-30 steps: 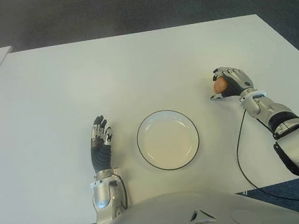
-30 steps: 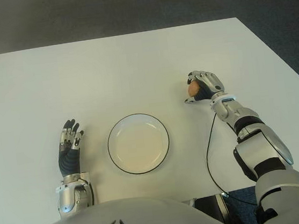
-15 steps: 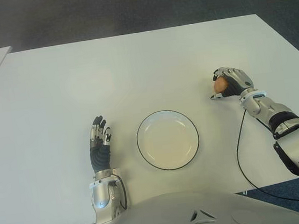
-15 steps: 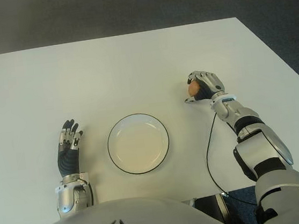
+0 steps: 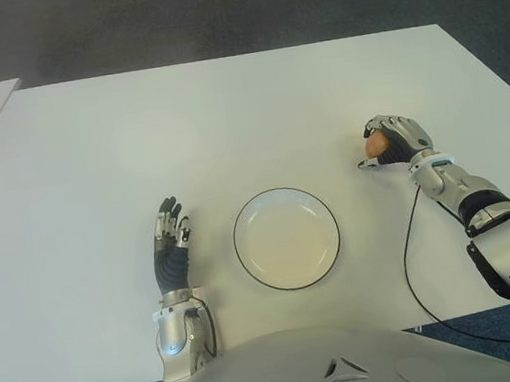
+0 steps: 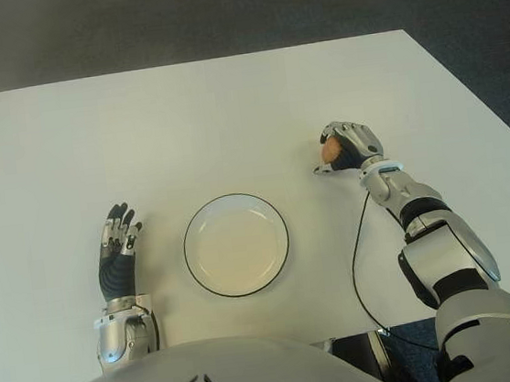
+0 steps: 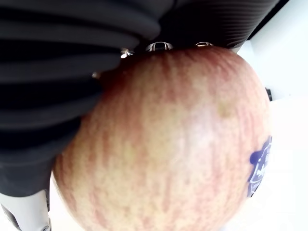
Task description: Put the apples into the plate.
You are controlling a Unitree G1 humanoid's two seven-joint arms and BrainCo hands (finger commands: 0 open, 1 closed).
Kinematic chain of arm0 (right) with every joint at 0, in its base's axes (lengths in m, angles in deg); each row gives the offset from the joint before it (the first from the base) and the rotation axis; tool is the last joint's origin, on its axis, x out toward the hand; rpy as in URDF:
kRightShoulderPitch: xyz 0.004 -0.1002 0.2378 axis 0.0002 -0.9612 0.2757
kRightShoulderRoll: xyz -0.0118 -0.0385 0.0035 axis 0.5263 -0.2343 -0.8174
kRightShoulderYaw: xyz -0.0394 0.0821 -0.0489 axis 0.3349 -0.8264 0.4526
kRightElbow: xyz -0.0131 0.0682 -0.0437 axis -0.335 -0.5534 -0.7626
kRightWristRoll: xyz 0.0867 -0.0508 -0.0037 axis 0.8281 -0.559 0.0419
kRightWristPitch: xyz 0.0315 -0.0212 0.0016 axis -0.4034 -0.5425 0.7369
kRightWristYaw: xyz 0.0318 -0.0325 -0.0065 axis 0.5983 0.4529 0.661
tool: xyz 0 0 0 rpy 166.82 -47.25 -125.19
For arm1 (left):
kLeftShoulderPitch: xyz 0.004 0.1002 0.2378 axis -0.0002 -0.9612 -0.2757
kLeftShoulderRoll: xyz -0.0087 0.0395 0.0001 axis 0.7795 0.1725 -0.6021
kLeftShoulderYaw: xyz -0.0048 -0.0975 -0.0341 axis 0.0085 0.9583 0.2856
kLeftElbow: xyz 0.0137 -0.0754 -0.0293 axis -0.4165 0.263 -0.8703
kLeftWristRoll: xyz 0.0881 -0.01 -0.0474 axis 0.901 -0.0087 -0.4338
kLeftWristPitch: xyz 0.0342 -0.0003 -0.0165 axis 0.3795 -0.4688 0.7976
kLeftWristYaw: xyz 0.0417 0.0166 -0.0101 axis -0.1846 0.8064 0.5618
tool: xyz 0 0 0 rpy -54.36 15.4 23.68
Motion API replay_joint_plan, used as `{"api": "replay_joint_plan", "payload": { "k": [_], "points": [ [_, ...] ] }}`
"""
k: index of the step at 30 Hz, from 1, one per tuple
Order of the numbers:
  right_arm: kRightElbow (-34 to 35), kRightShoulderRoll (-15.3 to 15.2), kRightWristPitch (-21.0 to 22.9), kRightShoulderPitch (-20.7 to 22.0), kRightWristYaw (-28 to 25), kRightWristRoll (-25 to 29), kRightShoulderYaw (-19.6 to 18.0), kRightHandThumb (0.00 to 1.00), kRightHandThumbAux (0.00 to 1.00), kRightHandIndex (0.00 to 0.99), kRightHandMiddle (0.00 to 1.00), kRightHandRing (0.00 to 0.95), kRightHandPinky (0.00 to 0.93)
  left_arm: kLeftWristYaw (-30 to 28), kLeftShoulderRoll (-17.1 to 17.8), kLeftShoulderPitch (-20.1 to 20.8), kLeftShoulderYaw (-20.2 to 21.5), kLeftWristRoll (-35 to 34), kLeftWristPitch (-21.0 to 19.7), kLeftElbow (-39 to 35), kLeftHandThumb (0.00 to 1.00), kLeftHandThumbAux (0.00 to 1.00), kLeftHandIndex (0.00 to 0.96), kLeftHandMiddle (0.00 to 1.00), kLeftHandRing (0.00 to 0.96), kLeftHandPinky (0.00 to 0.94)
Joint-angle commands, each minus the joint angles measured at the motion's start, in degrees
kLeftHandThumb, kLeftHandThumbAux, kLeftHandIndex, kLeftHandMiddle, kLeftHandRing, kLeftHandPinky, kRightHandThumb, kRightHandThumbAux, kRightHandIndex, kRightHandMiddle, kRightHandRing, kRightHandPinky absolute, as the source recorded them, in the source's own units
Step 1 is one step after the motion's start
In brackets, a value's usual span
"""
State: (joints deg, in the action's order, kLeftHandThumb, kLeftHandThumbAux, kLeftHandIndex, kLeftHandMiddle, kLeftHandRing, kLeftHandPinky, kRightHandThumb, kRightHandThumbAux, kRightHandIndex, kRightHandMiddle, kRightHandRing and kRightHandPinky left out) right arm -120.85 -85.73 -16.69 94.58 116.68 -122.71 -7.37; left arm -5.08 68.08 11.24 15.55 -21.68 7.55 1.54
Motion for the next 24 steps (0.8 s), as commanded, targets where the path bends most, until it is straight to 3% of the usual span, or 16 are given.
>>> {"api": "replay_joint_plan", "payload": {
  "k": [1, 24],
  "points": [
    [-0.7, 0.7, -0.09, -1.97, -1.78, 0.37, -0.03, 0.704, 0.718, 0.439, 0.89, 0.854, 0.843, 0.5, -0.29, -1.95, 0.71, 0.33, -3.52, 2.96, 0.225, 0.537, 0.028, 0.004, 0.0, 0.0],
    [-0.4, 0.52, -0.44, -1.87, -2.4, 0.45, -0.05, 0.706, 0.717, 0.439, 0.894, 0.856, 0.842, 0.15, -0.21, -2.05, 0.76, 0.58, -2.91, 2.82, 0.208, 0.524, 0.018, 0.0, 0.0, 0.0]
  ]
}}
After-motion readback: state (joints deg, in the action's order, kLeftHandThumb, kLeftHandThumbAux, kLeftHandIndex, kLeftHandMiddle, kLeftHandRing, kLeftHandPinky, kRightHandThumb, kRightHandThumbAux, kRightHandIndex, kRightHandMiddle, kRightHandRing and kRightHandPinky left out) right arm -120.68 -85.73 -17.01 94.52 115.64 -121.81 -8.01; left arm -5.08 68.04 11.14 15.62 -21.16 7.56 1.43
